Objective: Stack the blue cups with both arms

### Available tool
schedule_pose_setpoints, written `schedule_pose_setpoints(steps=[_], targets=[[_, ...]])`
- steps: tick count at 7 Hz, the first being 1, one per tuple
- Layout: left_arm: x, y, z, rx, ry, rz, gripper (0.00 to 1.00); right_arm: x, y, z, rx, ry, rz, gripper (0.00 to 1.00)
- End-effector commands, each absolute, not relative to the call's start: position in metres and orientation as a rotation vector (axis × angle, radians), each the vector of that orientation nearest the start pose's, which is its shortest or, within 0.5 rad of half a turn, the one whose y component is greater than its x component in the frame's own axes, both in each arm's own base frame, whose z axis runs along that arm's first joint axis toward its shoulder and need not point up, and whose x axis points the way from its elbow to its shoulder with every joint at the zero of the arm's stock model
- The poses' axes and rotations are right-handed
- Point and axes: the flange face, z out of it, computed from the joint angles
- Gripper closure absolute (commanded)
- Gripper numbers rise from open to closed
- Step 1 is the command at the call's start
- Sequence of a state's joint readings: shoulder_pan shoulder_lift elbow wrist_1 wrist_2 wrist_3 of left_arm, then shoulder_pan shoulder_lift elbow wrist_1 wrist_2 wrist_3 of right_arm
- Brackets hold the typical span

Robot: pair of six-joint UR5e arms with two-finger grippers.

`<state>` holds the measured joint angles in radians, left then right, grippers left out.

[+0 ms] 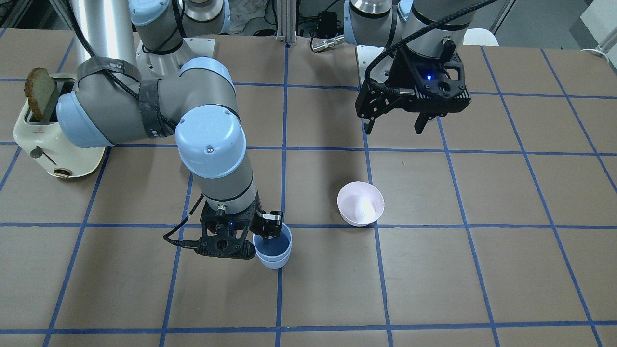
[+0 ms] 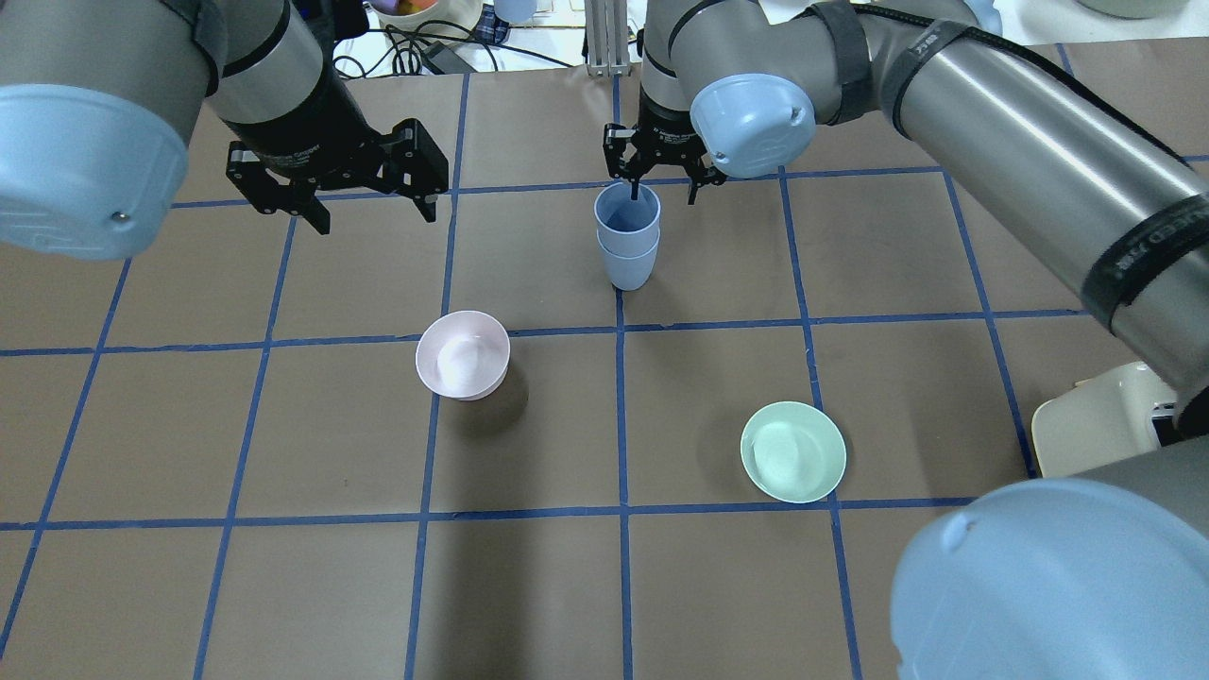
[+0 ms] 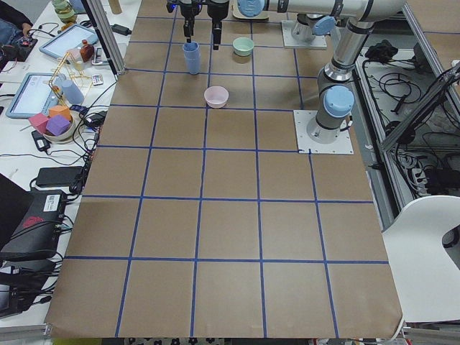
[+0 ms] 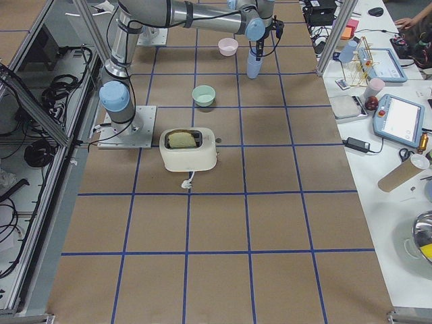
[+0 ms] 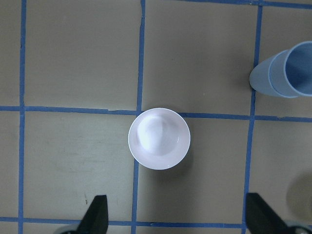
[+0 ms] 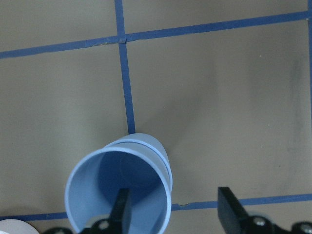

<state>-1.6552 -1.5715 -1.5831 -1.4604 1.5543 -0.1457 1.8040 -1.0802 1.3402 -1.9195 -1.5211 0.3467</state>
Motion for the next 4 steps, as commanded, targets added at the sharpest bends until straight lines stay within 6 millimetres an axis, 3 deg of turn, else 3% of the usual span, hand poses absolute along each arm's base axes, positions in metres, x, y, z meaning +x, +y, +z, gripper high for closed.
schedule_pose_setpoints(steps=[1, 2, 3, 4], targets=[[-0.177, -0.488, 0.493, -0.096, 3.163, -0.149, 0.0, 0.227, -0.659, 0.392, 0.232, 3.061, -0.074, 0.0], [-0.177, -0.488, 0.493, -0.096, 3.163, -0.149, 0.0, 0.193, -0.655, 0.418, 0.082, 3.09, 0.005, 0.0], [-0.177, -0.488, 0.493, -0.096, 3.163, -0.149, 0.0, 0.162, -0.636, 0.458, -0.075, 3.087, -0.02, 0.0], [-0.177, -0.488, 0.493, -0.096, 3.163, -0.149, 0.0, 0.145, -0.588, 0.489, -0.186, 3.082, 0.066, 0.02]])
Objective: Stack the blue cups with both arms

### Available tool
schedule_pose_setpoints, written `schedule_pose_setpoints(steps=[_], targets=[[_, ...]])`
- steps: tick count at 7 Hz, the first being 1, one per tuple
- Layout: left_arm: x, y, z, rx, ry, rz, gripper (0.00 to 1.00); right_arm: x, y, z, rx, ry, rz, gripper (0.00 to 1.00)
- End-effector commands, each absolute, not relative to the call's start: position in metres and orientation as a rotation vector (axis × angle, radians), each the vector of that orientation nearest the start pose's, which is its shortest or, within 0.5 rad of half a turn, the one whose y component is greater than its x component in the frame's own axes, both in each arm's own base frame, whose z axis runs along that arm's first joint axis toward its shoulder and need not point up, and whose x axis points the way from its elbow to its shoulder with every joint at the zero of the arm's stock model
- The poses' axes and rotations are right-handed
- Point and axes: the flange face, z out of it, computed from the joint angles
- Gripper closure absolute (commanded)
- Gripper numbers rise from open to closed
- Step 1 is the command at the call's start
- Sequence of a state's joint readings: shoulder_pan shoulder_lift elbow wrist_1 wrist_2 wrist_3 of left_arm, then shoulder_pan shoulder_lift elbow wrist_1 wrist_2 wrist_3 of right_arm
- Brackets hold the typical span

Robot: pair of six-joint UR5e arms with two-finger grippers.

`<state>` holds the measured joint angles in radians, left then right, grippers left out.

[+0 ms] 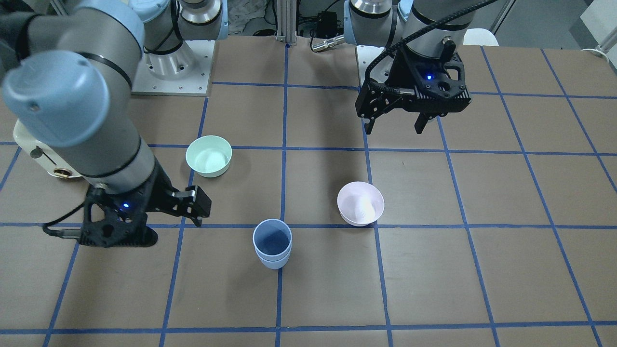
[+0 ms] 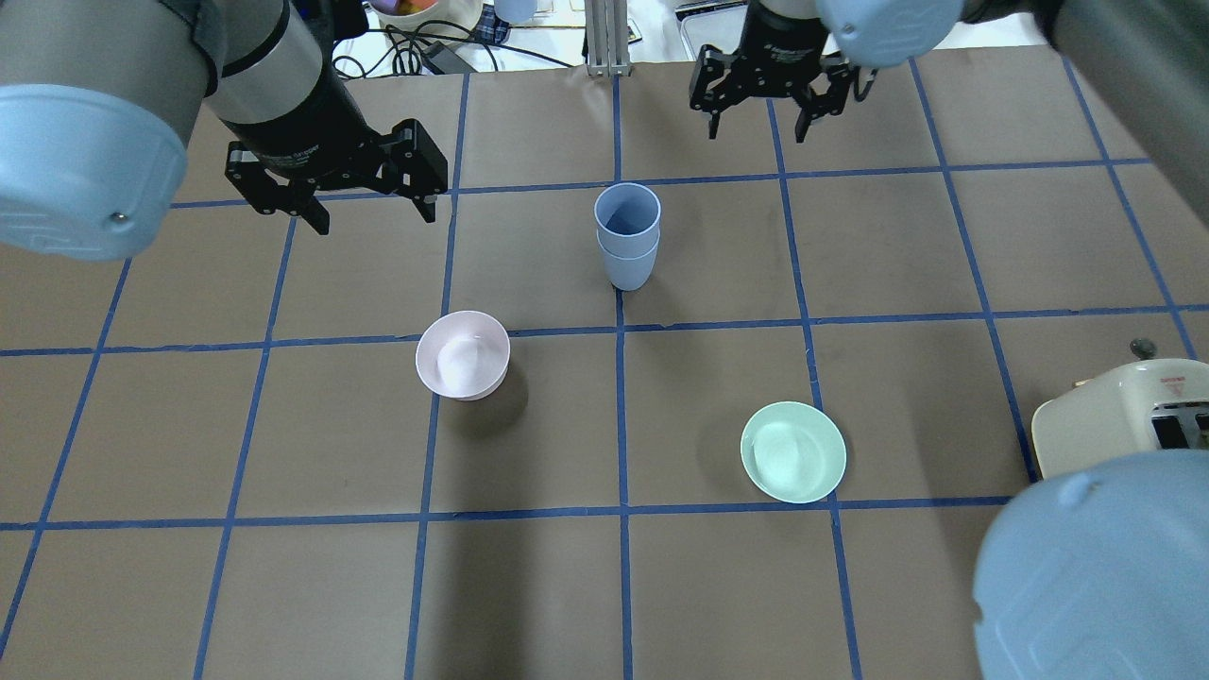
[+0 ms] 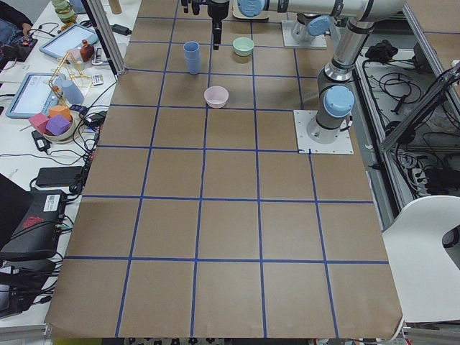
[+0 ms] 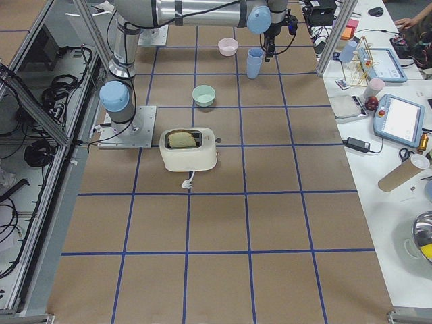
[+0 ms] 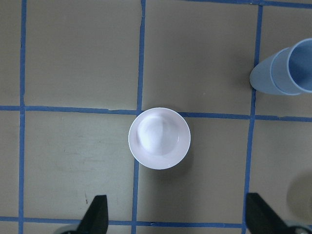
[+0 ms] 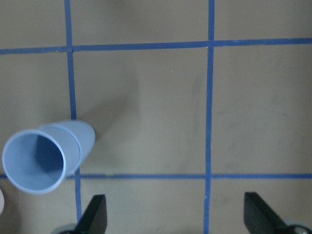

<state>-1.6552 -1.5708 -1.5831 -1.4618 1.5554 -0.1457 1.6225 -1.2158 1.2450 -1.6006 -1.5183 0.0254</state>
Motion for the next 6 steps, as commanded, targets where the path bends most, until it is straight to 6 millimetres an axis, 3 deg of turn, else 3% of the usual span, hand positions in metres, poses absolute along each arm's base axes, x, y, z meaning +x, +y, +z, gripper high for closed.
schedule_pose_setpoints(steps=[1, 2, 6], targets=[[-0.177, -0.488, 0.493, -0.096, 3.163, -0.149, 0.0, 0.139, -0.546, 0.511, -0.231, 3.082, 0.035, 0.02], [-0.177, -0.488, 0.493, -0.096, 3.163, -0.149, 0.0, 0.133, -0.538, 0.514, -0.217, 3.085, 0.03, 0.0], [-0.177, -0.488, 0.493, -0.096, 3.163, -0.149, 0.0, 0.117, -0.545, 0.514, -0.171, 3.088, -0.014, 0.0]])
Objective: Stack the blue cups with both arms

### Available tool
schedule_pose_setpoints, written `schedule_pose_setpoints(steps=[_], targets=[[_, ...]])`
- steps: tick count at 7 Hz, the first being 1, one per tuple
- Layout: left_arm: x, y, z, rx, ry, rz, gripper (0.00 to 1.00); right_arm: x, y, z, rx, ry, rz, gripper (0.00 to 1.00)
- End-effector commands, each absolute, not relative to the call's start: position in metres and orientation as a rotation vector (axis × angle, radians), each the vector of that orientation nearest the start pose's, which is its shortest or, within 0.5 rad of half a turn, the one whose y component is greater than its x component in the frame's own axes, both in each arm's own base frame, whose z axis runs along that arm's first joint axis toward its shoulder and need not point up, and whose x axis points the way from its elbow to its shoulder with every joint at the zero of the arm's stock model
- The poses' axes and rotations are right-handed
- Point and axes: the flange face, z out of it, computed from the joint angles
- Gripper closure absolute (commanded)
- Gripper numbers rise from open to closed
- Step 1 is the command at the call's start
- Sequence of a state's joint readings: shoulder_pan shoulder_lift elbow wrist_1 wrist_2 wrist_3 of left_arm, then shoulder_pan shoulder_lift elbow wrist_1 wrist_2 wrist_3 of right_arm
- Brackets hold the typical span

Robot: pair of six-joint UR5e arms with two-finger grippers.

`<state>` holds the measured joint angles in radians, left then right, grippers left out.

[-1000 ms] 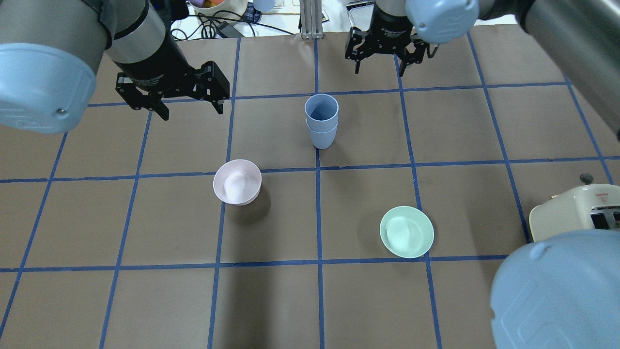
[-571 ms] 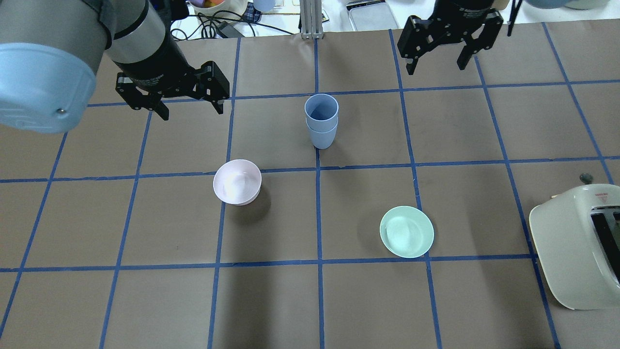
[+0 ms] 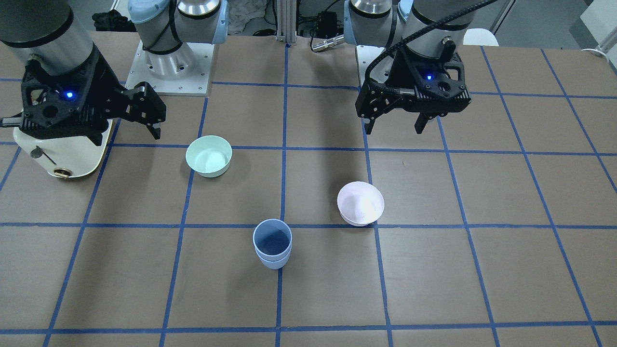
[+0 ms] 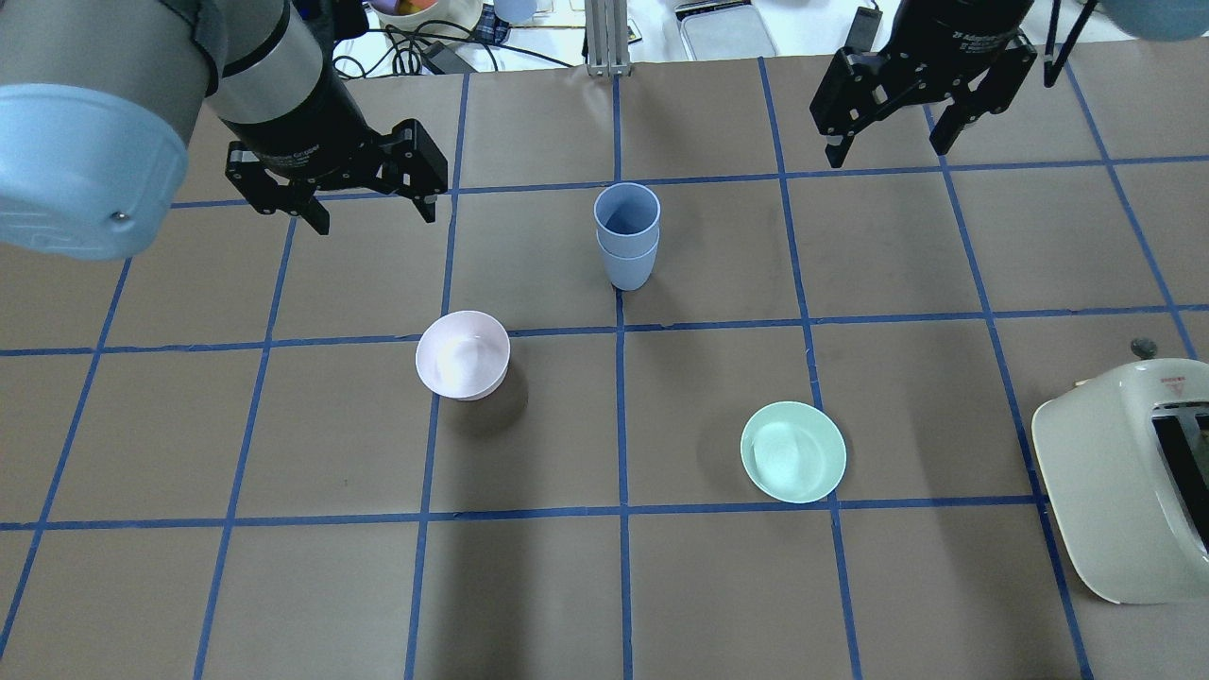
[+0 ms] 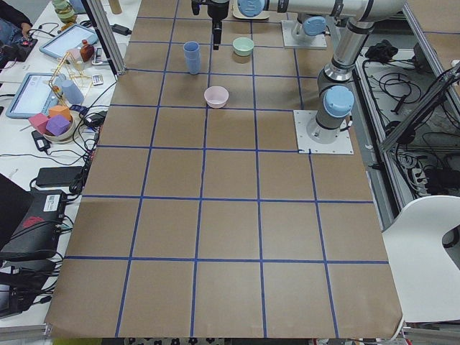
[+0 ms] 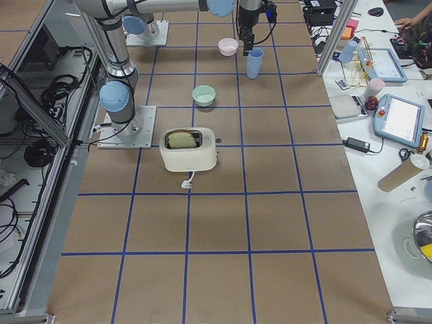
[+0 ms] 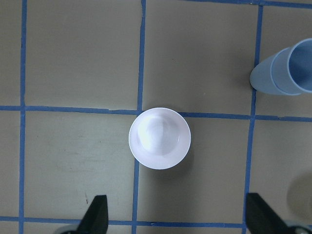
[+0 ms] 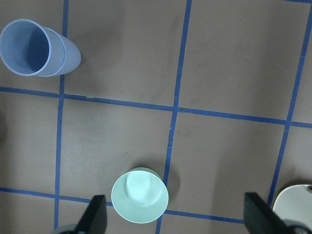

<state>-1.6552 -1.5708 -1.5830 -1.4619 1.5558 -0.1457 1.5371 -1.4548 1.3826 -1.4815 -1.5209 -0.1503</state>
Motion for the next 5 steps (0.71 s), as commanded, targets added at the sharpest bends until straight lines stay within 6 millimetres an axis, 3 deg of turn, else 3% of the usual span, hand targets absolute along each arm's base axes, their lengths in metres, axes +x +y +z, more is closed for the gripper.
schedule_pose_setpoints(steps=[1, 5], targets=[[-0.1766, -0.4879, 0.4932, -0.096, 3.163, -0.149, 0.0, 0.1164, -0.5458, 0.5151, -0.169, 3.091, -0.023, 0.0], [-0.1763, -0.4878, 0.4924, -0.096, 3.16, -0.147, 0.0, 0.1149, -0.5451, 0.5152, -0.16, 3.106, -0.021, 0.0]])
